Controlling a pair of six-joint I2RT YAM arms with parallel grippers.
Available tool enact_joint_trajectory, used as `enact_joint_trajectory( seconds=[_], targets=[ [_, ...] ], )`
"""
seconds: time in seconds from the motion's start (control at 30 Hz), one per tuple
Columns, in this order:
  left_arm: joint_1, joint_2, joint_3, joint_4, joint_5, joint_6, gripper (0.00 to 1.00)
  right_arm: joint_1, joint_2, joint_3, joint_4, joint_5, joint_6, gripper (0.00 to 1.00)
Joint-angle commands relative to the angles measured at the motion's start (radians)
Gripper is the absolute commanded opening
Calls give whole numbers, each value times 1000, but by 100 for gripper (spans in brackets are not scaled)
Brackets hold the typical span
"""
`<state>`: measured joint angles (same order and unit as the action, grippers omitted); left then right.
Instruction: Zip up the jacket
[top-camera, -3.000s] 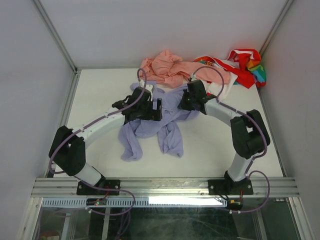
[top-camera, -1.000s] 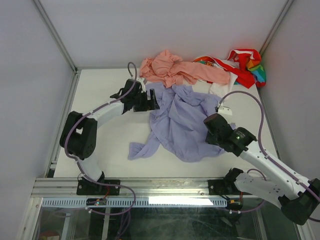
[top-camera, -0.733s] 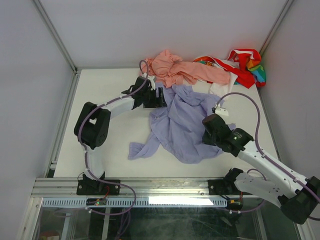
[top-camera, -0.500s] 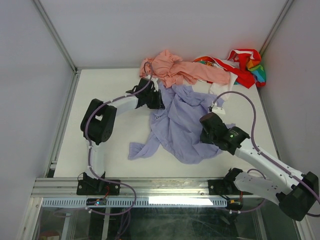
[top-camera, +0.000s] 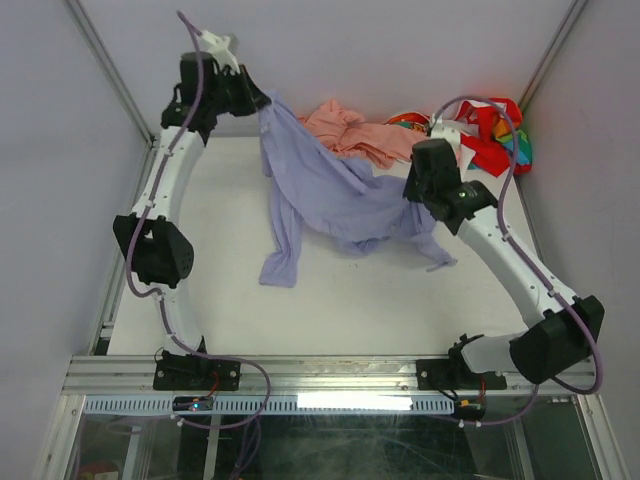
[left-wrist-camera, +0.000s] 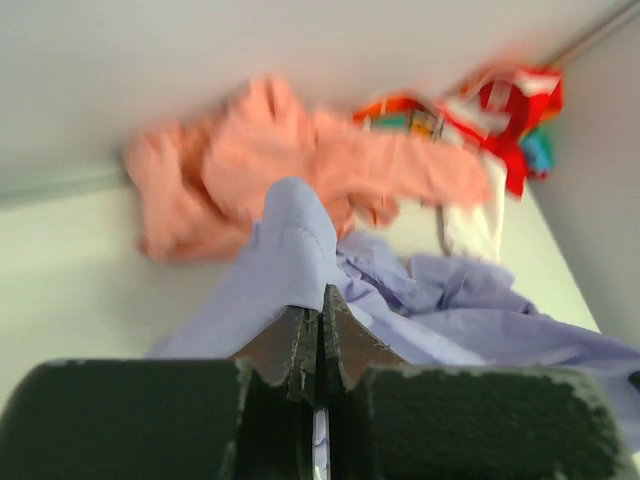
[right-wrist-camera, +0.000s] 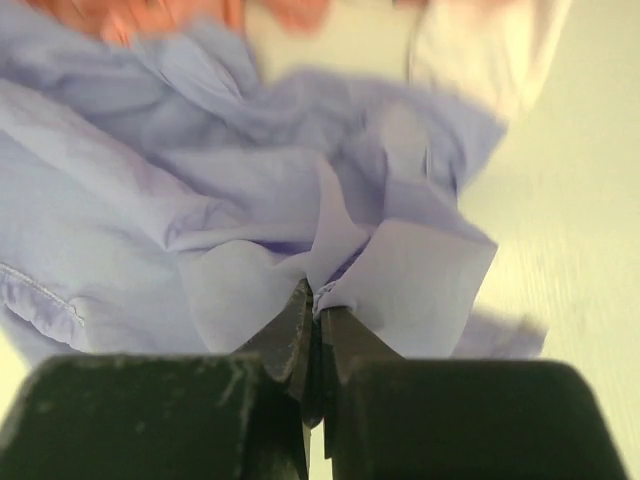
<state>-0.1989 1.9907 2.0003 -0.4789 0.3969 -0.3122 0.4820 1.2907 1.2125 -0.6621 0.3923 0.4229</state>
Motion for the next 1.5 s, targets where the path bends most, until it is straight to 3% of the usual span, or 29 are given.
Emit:
enact_joint_trajectory(
  seconds=[0.0, 0.13, 0.27, 0.4, 0.67, 0.77, 0.9, 1.0, 1.13, 1.27, 1.47],
  targets=[
    [70, -91, 312, -175, 85, 69, 0, -35, 73, 291, 166, 36, -185, 0],
    [86, -181, 409, -195, 134, 87, 0, -36, 80, 437, 222, -29, -282, 0],
    [85, -347, 255, -196, 206, 87, 0, -33, 21, 390, 220, -218, -286, 0],
    [76, -545, -92, -192, 203, 92, 0, 2, -29, 227, 177, -416, -231, 0],
    [-88, -867, -825, -137, 127, -10, 0, 126, -33, -182, 200, -564, -66, 9],
    [-165, -940, -1034, -80, 99, -97, 0, 139, 13, -235, 198, -611, -34, 17],
    [-252, -1002, -1273, 12, 76, -215, 0, 140, 54, -226, 167, -660, -70, 36],
    [-292, -1014, -1340, 13, 72, -251, 5, 54, 34, -202, 144, -695, -96, 48],
    [-307, -1072, -1335, 1, 92, -271, 27, -118, 5, -140, 115, -831, -141, 56],
    [-307, -1103, -1219, -125, 50, -239, 52, -251, -16, -83, 58, -828, -184, 64],
    [-306, -1081, -1021, -242, -34, -189, 65, -485, -57, -140, 44, -727, -119, 71]
  ],
)
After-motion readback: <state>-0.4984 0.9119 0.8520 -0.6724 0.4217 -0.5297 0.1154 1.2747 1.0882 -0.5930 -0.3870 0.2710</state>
